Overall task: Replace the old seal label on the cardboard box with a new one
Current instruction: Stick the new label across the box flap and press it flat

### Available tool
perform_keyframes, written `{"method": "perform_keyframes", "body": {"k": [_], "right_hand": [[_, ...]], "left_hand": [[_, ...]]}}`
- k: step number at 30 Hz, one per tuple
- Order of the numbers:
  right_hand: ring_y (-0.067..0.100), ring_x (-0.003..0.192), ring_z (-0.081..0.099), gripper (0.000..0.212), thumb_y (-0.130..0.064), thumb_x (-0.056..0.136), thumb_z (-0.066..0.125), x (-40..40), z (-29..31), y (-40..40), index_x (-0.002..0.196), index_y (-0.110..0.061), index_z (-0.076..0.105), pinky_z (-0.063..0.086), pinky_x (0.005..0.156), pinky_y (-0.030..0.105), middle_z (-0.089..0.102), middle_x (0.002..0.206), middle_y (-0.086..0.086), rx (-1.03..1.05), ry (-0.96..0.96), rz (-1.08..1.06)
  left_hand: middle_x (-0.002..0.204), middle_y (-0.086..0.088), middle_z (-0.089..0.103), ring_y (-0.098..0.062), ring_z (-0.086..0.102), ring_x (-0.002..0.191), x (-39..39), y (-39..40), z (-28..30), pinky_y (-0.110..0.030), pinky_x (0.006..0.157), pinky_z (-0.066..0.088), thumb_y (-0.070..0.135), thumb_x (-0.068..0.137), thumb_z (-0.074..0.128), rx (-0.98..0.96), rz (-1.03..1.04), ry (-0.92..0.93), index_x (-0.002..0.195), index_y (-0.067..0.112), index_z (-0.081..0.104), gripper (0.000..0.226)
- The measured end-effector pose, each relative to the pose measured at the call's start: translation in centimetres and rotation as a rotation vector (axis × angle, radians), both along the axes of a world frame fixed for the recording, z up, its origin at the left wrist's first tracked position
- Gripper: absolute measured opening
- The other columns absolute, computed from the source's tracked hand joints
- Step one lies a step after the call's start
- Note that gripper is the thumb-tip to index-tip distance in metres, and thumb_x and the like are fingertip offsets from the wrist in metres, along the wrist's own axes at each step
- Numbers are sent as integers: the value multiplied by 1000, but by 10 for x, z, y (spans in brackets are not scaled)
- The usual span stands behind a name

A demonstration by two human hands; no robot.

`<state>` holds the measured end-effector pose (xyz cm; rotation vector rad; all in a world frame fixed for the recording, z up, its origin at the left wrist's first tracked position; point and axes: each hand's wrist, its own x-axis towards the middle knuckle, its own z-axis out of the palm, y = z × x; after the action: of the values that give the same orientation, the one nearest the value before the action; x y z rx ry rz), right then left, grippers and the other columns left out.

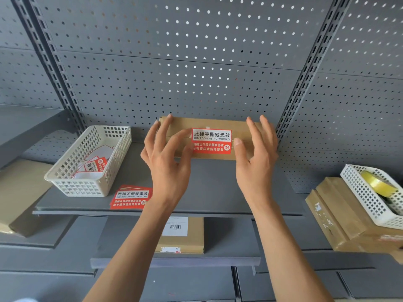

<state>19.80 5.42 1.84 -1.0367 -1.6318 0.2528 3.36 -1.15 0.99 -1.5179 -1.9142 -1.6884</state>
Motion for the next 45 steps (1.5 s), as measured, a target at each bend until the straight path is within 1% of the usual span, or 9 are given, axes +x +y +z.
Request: {"method": "perform_keyframes", "body": {"k": [4,9,12,18,25,28,36,40,45], "right_hand": [[35,150,24,53,-52,95,57,-27,6,-7,141,-25,57,26,110,56,37,160,1,-20,-77,-190],[42,151,20,62,-68,91,50,-51,2,-6,137,-28,59,23,108,53,38,160,2,-47,-180,-358],[42,151,22,57,-66,94,50,-53,-3,-3,136,-29,58,24,106,53,39,160,2,-49,-199,-395],[39,146,31,31,-41,104,47,-44,-9,2,130,-34,63,30,99,51,42,158,-1,-8,-194,-431],[31,139,36,33,-26,102,47,-34,-9,4,128,-36,64,33,90,47,41,156,-3,-17,-174,-423],[30,138,36,30,-38,102,49,-36,-6,3,126,-32,65,31,94,46,41,157,-3,-43,-111,-404],[31,141,32,52,-62,94,49,-39,-2,-2,131,-28,62,29,99,47,37,159,0,-71,-145,-399],[34,144,31,58,-68,90,51,-44,-4,-2,132,-28,61,29,100,50,36,160,1,-88,-182,-433],[37,145,30,59,-69,89,53,-48,-6,0,132,-30,60,30,100,52,36,160,2,-95,-204,-453]], "left_hand": [[155,9,42,-17,27,146,20,8,9,-51,113,23,38,93,72,35,93,-211,112,32,72,19],[153,9,41,-20,25,145,32,22,13,-42,108,15,50,87,74,8,181,-250,102,35,71,21],[153,8,41,-22,24,144,33,25,10,-40,106,13,47,87,74,2,194,-250,100,34,70,19],[150,10,43,-21,27,142,29,24,7,-41,105,14,40,92,70,38,193,-262,91,32,71,7],[146,11,47,-18,30,140,23,20,5,-51,108,22,32,93,68,79,176,-272,90,27,70,5],[144,11,49,-18,31,138,22,19,3,-55,109,23,26,96,64,89,185,-275,94,26,69,5],[141,10,51,-21,35,136,25,22,2,-60,107,26,8,94,54,110,219,-292,102,26,67,24],[140,10,51,-21,34,136,30,23,2,-51,108,24,28,95,64,106,220,-318,105,26,66,11],[140,8,50,-22,33,136,34,25,3,-43,104,21,41,87,74,79,219,-300,101,28,63,22]]}}
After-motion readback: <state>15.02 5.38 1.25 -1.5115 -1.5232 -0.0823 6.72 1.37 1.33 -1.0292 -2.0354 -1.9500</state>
